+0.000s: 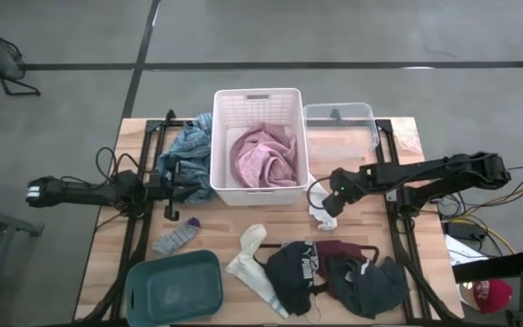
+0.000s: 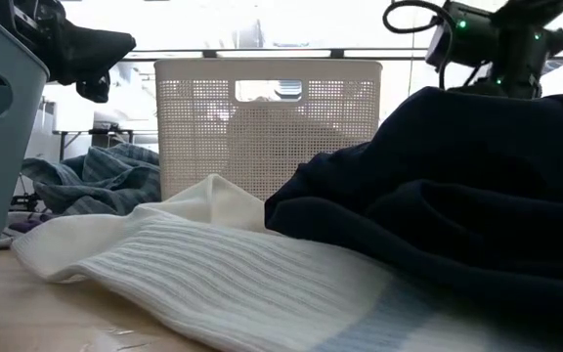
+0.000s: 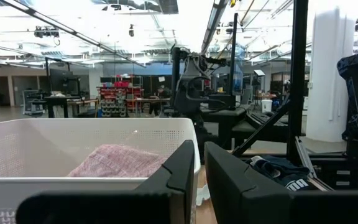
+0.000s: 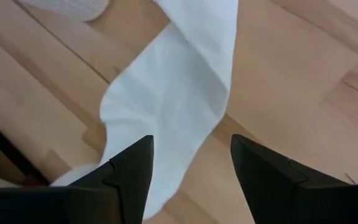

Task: Pick & Place Cloths
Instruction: Put the top white sock into the transparent container

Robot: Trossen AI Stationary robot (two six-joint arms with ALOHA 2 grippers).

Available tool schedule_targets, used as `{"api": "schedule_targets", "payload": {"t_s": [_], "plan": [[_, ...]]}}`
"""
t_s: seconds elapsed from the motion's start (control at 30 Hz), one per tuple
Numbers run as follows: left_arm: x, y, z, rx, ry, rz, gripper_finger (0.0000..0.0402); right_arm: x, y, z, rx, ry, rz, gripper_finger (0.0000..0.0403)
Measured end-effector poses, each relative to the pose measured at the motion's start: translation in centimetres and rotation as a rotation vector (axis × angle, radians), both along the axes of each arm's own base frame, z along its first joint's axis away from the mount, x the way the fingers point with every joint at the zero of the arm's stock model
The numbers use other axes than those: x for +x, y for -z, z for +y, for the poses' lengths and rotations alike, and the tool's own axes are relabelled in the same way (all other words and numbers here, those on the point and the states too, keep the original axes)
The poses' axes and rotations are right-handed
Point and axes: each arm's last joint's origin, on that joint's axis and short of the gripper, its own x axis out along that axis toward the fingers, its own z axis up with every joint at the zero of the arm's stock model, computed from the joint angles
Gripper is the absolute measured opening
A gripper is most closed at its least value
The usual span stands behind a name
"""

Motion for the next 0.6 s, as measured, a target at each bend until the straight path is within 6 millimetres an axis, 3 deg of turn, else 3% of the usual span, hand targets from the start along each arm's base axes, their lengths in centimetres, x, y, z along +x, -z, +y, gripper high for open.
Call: {"api": "schedule_targets", "payload": {"t_s": [0.3,0.6], "plan": [[0.0,0.0,0.0,0.000,-0.001,0.000,0.0046,-0.2,2.9,-0.1,-0.032,0.000,-0.077,0.0177],[0.0,0.0,0.0,0.000,0.000,0.000,0.0046,-0.4,5.3,-0.1,-0.002,0.086,-0.026,0.0146]]}}
